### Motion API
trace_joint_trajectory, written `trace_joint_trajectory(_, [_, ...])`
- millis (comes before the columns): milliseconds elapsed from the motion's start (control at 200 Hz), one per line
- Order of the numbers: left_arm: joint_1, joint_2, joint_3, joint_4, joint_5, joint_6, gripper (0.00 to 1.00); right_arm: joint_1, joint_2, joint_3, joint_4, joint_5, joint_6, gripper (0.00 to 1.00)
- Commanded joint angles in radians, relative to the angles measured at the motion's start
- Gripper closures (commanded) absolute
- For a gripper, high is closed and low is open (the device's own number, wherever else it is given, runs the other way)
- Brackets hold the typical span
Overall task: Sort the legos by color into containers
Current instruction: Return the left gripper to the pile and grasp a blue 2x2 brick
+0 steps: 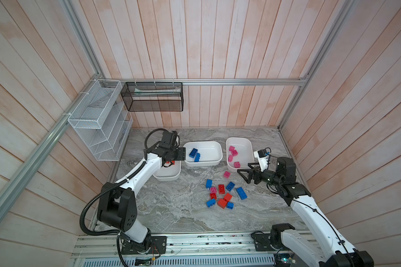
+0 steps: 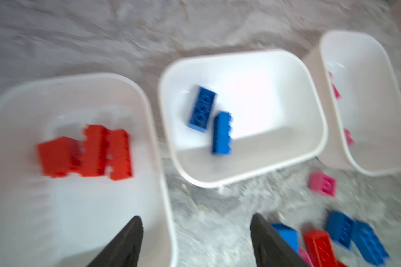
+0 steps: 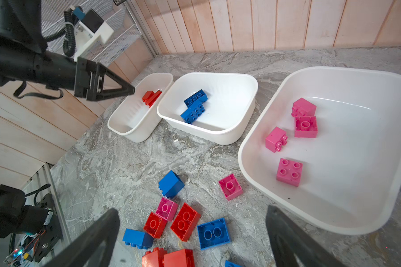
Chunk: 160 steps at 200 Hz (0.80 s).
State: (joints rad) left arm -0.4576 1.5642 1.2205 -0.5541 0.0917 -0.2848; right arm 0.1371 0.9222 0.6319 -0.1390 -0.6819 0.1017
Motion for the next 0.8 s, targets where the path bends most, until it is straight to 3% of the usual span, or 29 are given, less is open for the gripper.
trace_joint_trajectory(0, [-0.080,-0.020,-0.050,0.002,0.070,-0.105,0.25,0.007,0.000,0.020,-0.018,0.003,-0.016,0.02])
trace_joint_trajectory(285, [-0.290,0.095,-0.035,0.042,-0.020,-0.210,0.26,0.007,-0.017,0.020,-0.043,0.017,-0.029,0.02])
trace_joint_trajectory(605, [-0.378,0.279,0.044,0.015,-0.140,-0.200,0.32,0.007,-0.023,0.018,-0.064,0.033,-0.047,0.02])
trace_joint_trajectory(795, [-0.386,0.332,0.066,0.009,-0.177,-0.194,0.45,0.008,-0.031,0.008,-0.070,0.037,-0.051,0.02])
